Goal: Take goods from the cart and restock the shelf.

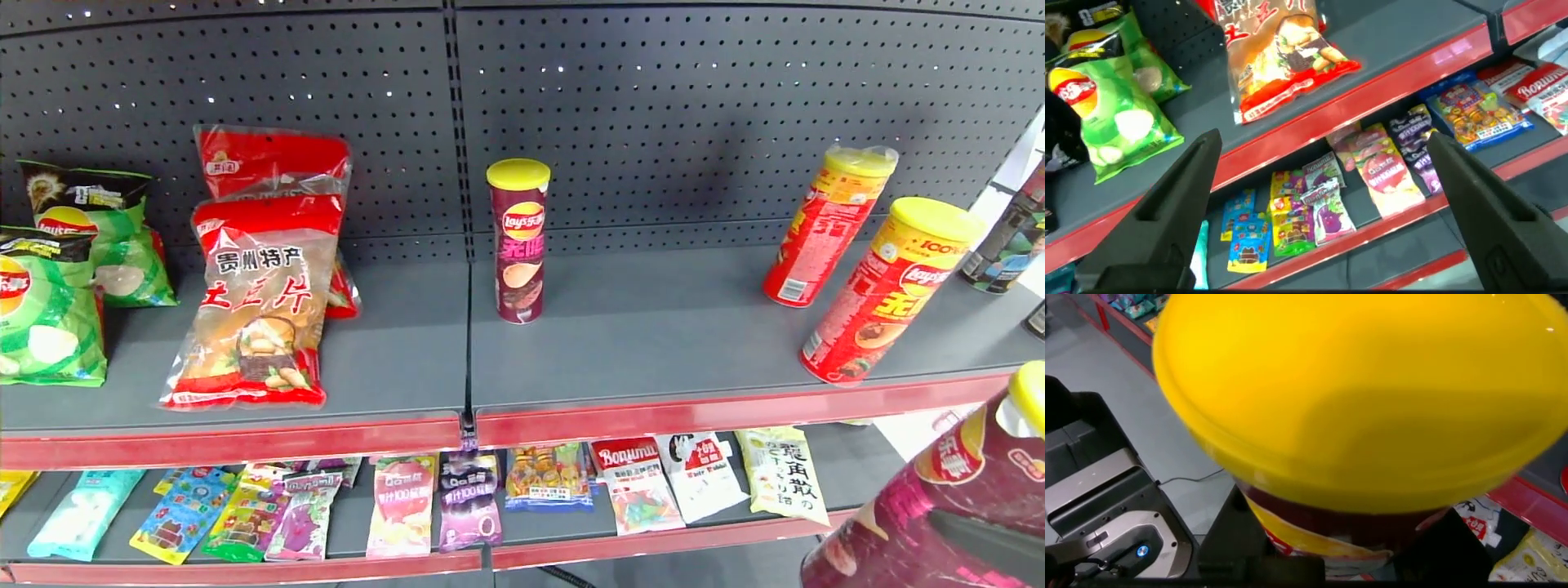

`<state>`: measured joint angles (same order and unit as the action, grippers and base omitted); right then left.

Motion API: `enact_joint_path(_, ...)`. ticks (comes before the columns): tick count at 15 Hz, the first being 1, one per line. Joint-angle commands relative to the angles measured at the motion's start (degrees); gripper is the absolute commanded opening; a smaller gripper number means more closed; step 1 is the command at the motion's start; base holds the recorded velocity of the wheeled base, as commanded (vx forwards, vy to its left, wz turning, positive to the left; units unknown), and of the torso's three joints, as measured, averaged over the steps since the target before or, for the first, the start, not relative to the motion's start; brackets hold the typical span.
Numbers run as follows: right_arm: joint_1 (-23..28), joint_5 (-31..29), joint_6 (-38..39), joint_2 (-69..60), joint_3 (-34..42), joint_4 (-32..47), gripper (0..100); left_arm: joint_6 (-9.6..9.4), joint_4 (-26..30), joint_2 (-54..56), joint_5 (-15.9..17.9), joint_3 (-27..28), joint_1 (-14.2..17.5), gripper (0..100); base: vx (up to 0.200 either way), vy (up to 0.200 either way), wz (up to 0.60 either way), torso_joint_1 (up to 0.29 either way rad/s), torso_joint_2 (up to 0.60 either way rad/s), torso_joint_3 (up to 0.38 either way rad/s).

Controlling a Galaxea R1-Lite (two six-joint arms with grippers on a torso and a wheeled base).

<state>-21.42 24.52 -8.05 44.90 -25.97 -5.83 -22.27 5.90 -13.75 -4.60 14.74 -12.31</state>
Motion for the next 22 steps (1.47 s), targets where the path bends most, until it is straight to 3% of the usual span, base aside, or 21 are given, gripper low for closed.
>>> enact_joint_path(1,0.0,0.0,0.0,-0.1,0.1,0.0,0,0.04,0.0,0.0,-0.4,0.0,0.0,100,0.000,0.000,0.00,0.000,0.00,0.000)
enact_joint_path(4,0.0,0.0,0.0,-0.1,0.3,-0.1,0,0.04,0.0,0.0,-0.9,0.0,0.0,100,0.200,0.000,0.00,-0.009,0.00,0.005)
enact_joint_path(12,0.0,0.0,0.0,-0.1,0.7,-0.1,0,-0.32,0.0,-0.7,-0.7,0.2,-0.1,100,0.000,0.000,0.00,0.000,0.00,0.000)
enact_joint_path(13,0.0,0.0,0.0,-0.1,0.5,-0.1,0,-2.25,0.0,-2.2,-0.2,0.8,-0.3,100,0.000,0.000,0.00,0.000,0.00,0.000)
enact_joint_path(15,0.0,0.0,0.0,0.5,-0.4,-0.1,0,-2.95,-0.3,-9.1,2.1,4.0,-0.6,100,0.000,0.000,0.00,0.000,0.00,0.000)
enact_joint_path(16,0.0,0.0,0.0,0.5,-0.5,-0.1,0,-2.86,-0.5,-13.6,5.4,6.4,-0.8,100,0.000,0.000,0.00,0.000,0.00,0.000)
enact_joint_path(17,0.1,-0.1,0.0,0.6,-0.5,-0.1,0,-1.99,-0.5,-19.5,9.0,10.5,-0.7,100,0.000,0.000,0.00,0.000,0.00,0.000)
enact_joint_path(18,0.0,-0.1,0.0,0.6,-0.4,-0.1,0,0.74,-0.6,-26.3,10.7,15.1,-0.8,100,0.000,0.000,0.00,0.000,0.00,0.000)
enact_joint_path(21,0.1,-0.3,0.0,0.5,-0.4,-0.1,0,2.94,-8.4,-44.4,13.0,25.8,-3.2,100,0.000,0.000,0.00,0.000,0.00,0.000)
enact_joint_path(22,0.1,-0.4,0.0,0.5,-0.5,-0.1,0,5.84,-8.6,-48.5,15.0,28.8,-5.1,100,0.000,0.000,0.00,0.000,0.00,0.000)
